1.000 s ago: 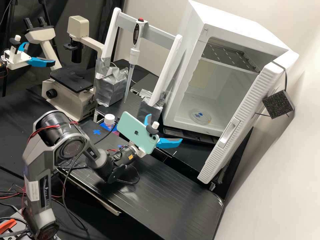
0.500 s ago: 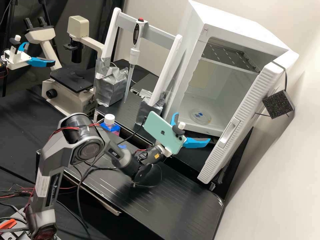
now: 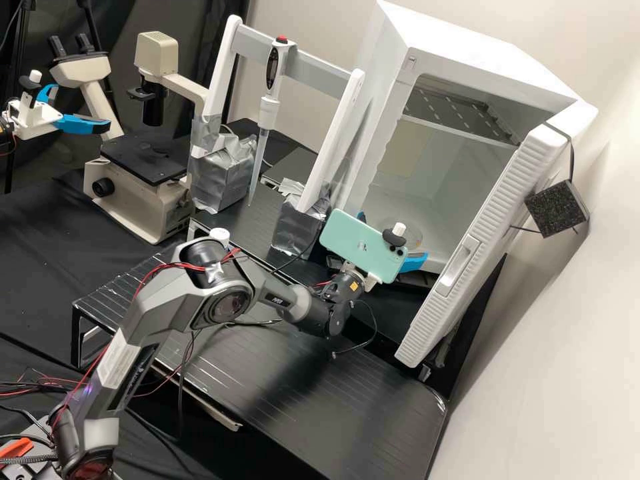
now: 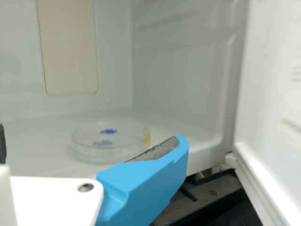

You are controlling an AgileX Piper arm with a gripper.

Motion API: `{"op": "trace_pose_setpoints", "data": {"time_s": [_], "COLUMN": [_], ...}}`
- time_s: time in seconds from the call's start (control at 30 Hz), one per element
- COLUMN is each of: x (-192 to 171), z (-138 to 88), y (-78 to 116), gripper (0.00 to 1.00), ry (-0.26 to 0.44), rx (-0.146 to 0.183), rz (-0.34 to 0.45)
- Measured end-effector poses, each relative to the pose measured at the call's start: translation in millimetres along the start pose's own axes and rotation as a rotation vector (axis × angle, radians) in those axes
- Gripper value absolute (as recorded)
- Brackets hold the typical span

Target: Move the petri dish to the microscope

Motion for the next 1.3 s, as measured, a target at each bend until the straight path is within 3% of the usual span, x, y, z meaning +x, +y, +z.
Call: {"op": "trace_pose_setpoints", "data": {"time_s": [0.43,0.83,1.3], "x": [27.7,40.4,48.7], "z": [-0.6,10.7,12.6], "y": [12.8,12.2,7.0], "gripper": [1.0,1.0,1.0], "ry": [0.042,-0.024,-0.018], "rx": [-0.107,-0.12,-0.121], "rz": [-0.031,-0.043,-0.049]}}
